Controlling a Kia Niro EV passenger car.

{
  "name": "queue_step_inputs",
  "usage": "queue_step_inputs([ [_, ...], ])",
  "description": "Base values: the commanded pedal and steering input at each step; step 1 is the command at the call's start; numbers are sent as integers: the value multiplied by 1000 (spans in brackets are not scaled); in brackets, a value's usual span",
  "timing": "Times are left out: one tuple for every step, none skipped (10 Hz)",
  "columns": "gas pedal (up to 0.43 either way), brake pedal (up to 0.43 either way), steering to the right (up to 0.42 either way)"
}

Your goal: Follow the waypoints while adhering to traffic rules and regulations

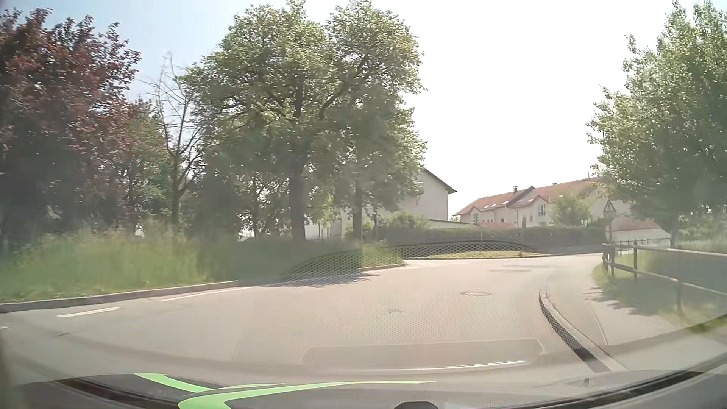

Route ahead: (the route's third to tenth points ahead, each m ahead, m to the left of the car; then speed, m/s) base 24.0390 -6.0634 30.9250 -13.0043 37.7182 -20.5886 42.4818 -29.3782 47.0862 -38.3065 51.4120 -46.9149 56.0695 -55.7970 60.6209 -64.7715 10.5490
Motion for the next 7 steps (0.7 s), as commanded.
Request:
queue_step_inputs([
  [110, 0, 113],
  [110, 0, 116],
  [118, 0, 119],
  [138, 0, 120],
  [138, 0, 120],
  [138, 0, 120],
  [138, 0, 122],
])
